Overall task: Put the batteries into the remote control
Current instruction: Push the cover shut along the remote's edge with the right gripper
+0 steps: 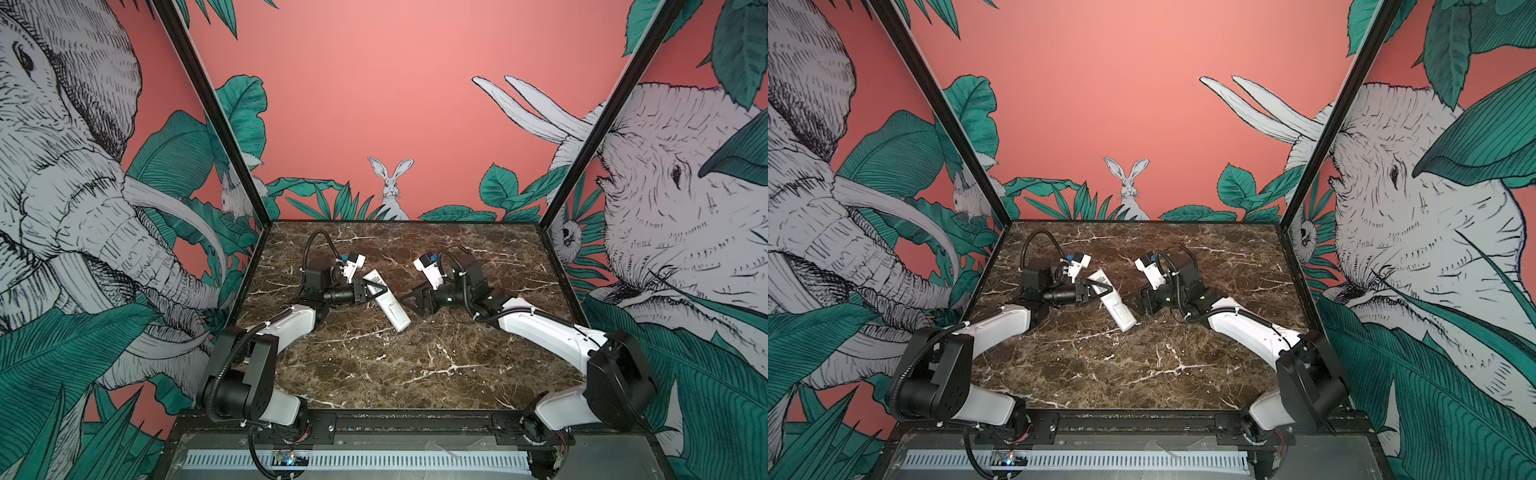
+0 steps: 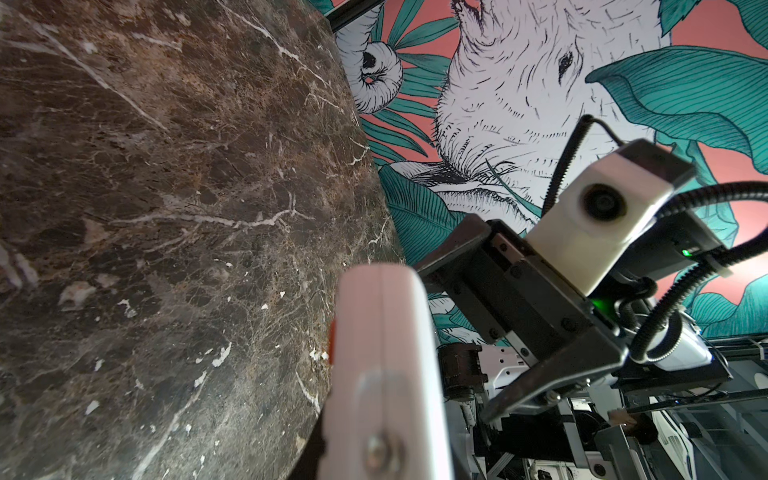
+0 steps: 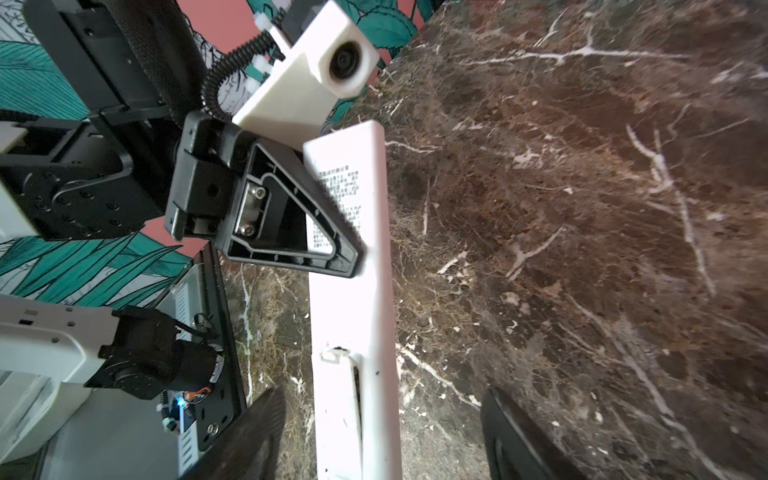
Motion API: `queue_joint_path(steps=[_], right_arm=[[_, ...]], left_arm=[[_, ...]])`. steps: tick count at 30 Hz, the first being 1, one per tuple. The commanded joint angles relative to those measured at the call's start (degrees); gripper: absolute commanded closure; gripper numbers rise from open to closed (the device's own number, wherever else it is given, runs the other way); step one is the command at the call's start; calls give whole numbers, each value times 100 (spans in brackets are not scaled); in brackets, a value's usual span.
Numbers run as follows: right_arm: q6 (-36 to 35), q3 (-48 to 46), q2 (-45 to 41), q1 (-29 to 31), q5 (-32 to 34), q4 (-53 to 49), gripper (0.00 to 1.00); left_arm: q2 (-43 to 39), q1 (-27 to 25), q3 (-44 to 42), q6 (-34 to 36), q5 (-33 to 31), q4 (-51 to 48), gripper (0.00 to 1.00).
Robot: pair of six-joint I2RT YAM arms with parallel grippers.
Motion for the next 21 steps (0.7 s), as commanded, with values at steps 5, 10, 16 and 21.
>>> queue_joint_path(steps=[5,10,16,21], right_arm=[[215,164,390,-32,-638,144,26],[212,123,652,-30,-558,178,27],[106,134,946,-30,-131,-103,28],[54,190,1088,-49,282,-417,28]], left_arm=[[-271,-29,27,-89,201,382,99],[-275,-33,19,-170,227,514,99],[-302,-27,9,-203,250,571,99],[-311,-38,4,-232,255,614,99]])
